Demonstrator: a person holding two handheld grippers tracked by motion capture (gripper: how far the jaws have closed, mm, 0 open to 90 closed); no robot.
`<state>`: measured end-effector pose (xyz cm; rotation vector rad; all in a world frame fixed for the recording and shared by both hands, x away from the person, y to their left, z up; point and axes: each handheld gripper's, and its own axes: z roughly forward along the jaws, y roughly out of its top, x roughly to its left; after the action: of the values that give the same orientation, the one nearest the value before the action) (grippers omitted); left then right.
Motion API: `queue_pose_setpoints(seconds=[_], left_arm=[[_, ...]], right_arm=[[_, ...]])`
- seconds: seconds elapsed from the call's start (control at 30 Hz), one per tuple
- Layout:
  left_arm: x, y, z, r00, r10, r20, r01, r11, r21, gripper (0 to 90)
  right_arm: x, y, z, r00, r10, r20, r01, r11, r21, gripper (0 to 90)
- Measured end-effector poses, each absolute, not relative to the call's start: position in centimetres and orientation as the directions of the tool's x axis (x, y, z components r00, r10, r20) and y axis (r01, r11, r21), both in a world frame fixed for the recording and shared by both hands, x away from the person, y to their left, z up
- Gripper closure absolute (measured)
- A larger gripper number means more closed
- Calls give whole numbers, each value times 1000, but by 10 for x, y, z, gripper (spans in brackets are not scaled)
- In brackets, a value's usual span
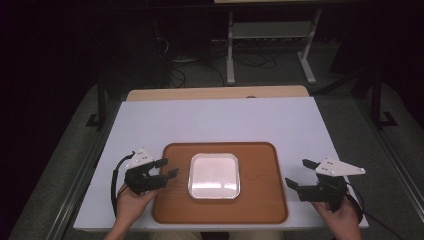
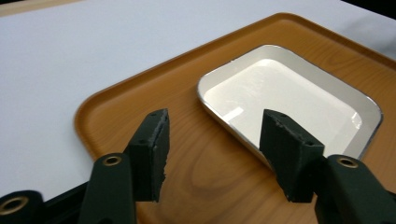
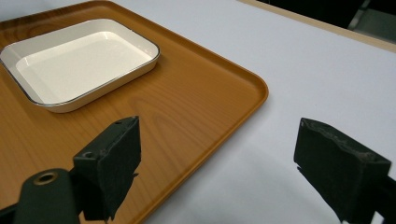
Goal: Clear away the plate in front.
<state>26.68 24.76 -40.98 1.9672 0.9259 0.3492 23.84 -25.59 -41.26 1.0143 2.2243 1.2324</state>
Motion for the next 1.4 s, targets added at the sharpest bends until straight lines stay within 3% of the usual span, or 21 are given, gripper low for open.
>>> queue_pose_setpoints(seconds=[0.63, 1.4], left_arm=[[264, 274, -408, 674, 734, -79, 427, -300, 853, 274], [253, 297, -414, 646, 760, -73, 432, -284, 856, 274]], right_arm=[[238, -256, -413, -670, 743, 5, 391, 347, 852, 133], [239, -254, -418, -698, 716, 22, 395, 359, 846, 133]])
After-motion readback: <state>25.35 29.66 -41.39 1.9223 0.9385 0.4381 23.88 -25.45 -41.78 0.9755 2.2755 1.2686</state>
